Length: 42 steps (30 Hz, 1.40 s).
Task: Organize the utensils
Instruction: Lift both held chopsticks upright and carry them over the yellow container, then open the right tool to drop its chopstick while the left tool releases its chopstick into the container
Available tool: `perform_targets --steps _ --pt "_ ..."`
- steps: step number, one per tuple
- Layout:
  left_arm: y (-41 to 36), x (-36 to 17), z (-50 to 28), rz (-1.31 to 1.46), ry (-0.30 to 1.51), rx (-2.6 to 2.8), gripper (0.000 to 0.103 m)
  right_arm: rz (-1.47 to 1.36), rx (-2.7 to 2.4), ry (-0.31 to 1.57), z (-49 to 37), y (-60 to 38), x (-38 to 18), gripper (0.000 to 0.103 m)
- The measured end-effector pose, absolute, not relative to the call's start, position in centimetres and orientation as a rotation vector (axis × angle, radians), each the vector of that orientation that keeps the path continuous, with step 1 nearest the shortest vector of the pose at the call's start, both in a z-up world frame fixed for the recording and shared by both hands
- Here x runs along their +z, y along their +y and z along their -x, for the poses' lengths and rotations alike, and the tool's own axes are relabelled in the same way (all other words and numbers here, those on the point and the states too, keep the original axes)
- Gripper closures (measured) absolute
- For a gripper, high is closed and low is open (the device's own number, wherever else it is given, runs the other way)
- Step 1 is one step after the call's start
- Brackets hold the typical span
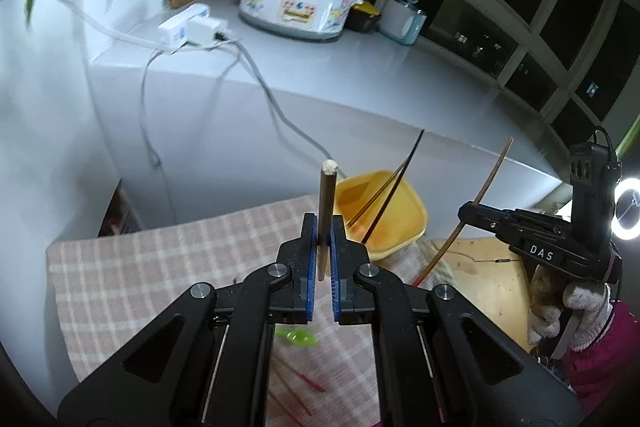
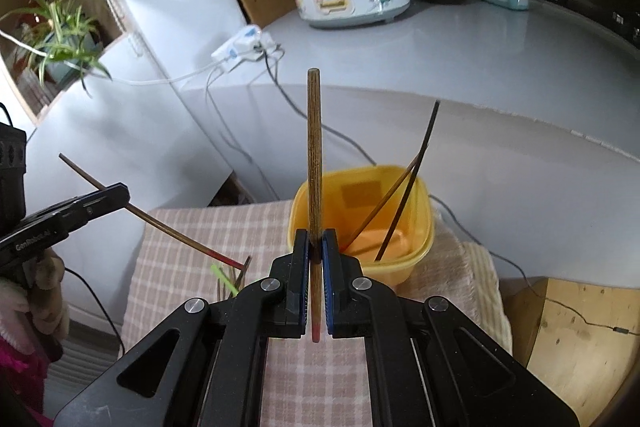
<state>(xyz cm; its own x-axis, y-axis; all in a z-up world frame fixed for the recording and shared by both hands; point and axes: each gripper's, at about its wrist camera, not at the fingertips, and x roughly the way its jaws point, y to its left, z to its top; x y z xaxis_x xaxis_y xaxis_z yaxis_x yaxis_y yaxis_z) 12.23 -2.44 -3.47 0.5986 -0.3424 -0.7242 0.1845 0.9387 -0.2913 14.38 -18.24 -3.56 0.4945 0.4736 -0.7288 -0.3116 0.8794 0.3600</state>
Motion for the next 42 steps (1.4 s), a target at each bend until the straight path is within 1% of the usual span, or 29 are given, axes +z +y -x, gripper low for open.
perform_targets --steps 9,22,30,42 --pt "-5.5 -2.2 -14.3 0.175 0.849 -0.359 0.099 -0.204 0.472 0.891 -15.5 -19.7 -2.1 0.098" --pt "-8.4 -4.2 -17.6 0.138 0.899 -0.387 0.099 -0.196 0.458 0.821 -17.8 -20.0 -0.8 0.098" --pt "-8.9 -6.0 -19.0 0.143 0.947 -0.38 0.099 -0.176 0.411 0.836 -20.1 -19.8 -2.6 0.098" --pt "-9.8 -8.2 -19.5 0.14 0.987 -0.364 0.099 -0.152 0.394 0.944 -21.8 -18.9 -7.3 0.098"
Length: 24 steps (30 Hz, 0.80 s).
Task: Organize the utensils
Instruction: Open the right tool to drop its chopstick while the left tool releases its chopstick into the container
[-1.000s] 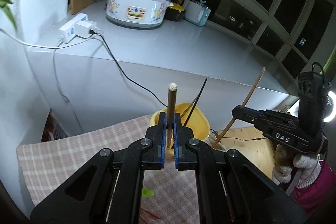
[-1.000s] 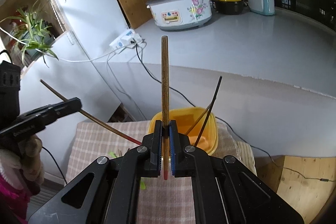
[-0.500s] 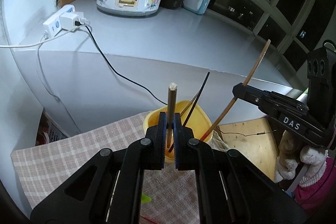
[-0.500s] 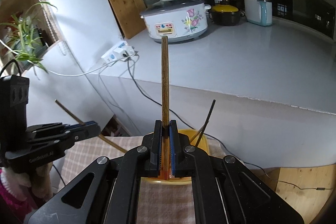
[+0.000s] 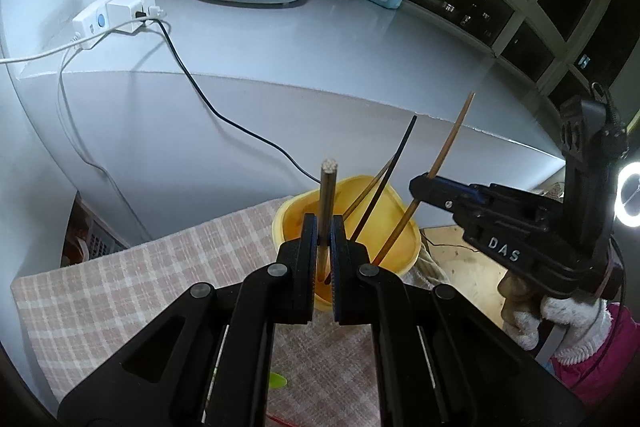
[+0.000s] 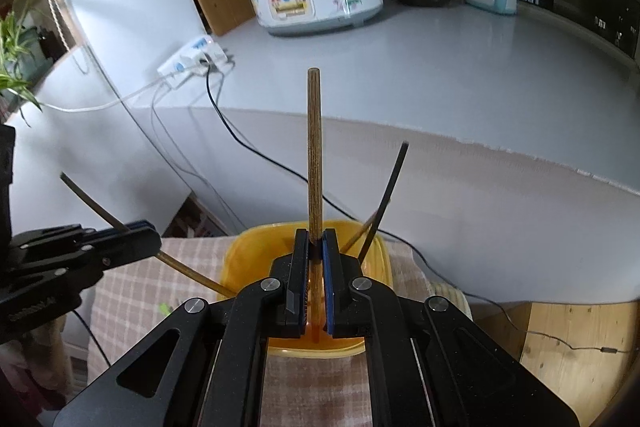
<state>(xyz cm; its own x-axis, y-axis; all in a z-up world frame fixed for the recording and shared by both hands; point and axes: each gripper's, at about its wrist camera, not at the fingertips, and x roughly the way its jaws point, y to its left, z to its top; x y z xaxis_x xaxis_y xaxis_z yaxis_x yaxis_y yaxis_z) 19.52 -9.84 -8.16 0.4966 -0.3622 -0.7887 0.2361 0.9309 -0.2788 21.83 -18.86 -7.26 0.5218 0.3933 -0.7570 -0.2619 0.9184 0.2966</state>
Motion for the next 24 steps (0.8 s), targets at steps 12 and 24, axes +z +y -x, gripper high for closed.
perform_targets --steps 12,24 --pt "-10.0 -10.0 -19.8 0.145 1.034 -0.36 0.099 -0.17 0.382 1.016 -22.0 -19.0 -9.8 0.098" --pt "-9.8 -9.9 -19.1 0.141 1.037 -0.363 0.099 -0.167 0.357 1.055 -21.5 -19.3 -10.7 0.098"
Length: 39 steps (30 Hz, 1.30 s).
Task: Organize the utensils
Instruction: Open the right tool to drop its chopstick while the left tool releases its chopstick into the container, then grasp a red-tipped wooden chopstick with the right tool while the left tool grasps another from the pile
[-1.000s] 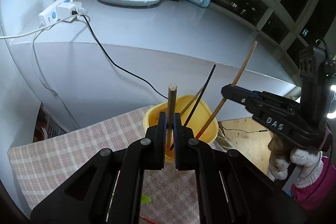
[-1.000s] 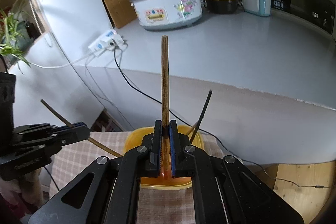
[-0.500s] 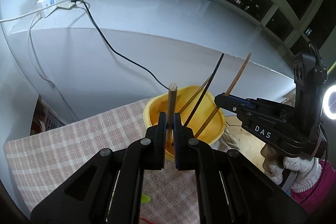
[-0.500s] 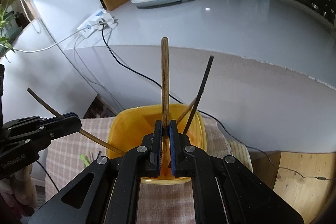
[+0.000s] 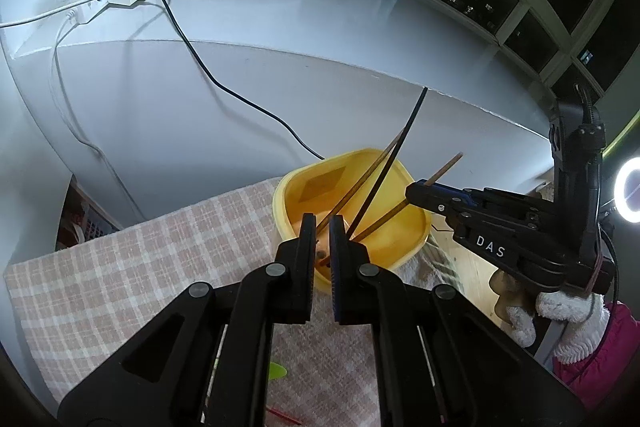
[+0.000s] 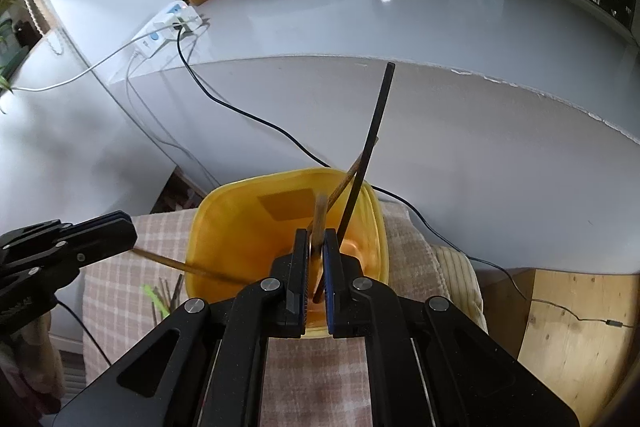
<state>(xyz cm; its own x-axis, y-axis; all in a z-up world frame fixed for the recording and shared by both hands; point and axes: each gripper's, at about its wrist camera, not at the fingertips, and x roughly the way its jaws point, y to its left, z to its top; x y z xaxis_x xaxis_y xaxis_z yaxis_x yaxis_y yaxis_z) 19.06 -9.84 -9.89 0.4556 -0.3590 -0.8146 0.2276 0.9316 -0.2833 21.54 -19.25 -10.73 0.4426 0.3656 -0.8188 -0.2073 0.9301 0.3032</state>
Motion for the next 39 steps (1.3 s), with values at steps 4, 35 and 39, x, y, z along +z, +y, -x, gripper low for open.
perform_targets --steps 4,35,39 --pt "-9.1 -9.5 -18.6 0.158 1.029 -0.356 0.099 -0.171 0.354 1.048 -21.2 -19.4 -10.4 0.098" --pt "5.7 -12.3 -6.9 0.292 1.108 -0.05 0.092 -0.139 0.584 1.06 -13.4 -15.4 -9.5 0.094" --pt "6.3 -15.0 -5.0 0.368 1.179 -0.039 0.092 -0.119 0.633 1.116 -12.6 -13.6 -11.1 0.094"
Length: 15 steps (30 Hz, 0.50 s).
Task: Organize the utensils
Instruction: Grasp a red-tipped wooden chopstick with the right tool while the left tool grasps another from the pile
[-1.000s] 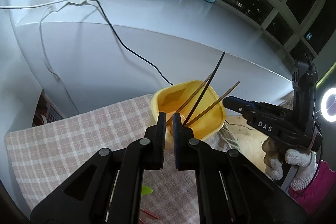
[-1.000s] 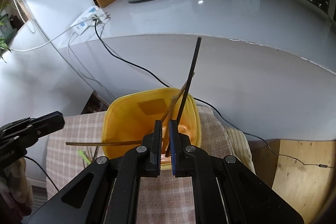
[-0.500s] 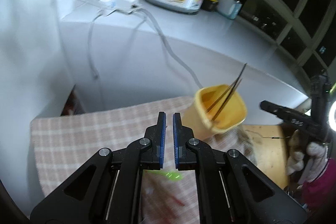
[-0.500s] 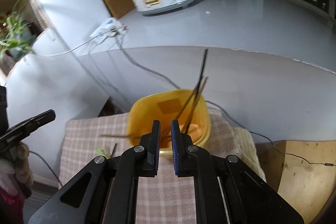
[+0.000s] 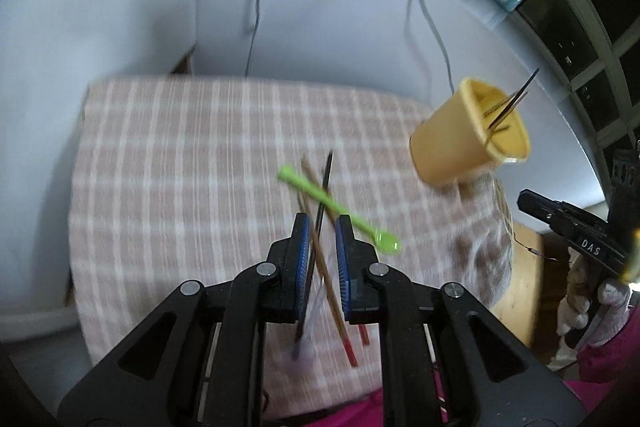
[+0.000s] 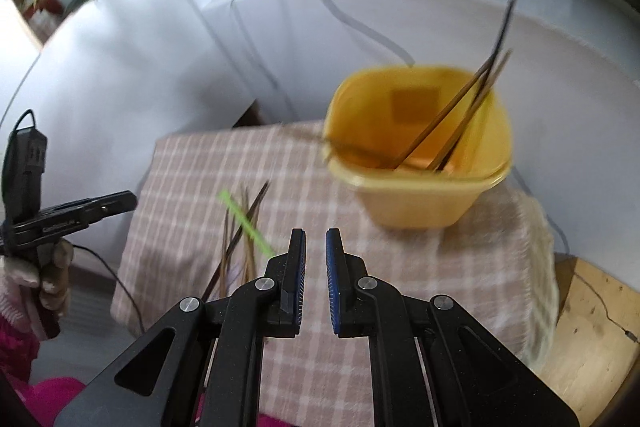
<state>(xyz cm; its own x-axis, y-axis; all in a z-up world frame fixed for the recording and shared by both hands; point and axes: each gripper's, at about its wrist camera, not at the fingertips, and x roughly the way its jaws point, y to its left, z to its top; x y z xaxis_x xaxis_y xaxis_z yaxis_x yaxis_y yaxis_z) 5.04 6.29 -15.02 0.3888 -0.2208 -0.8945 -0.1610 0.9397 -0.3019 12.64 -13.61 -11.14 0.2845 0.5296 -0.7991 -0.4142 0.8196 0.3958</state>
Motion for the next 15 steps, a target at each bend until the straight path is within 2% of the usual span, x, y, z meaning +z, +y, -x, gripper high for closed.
perform_targets --steps 15 --pt "4.2 -21.5 -4.0 0.502 1.314 -0.081 0.092 0.008 0.828 1.297 -10.0 -6.0 -16.4 0.094"
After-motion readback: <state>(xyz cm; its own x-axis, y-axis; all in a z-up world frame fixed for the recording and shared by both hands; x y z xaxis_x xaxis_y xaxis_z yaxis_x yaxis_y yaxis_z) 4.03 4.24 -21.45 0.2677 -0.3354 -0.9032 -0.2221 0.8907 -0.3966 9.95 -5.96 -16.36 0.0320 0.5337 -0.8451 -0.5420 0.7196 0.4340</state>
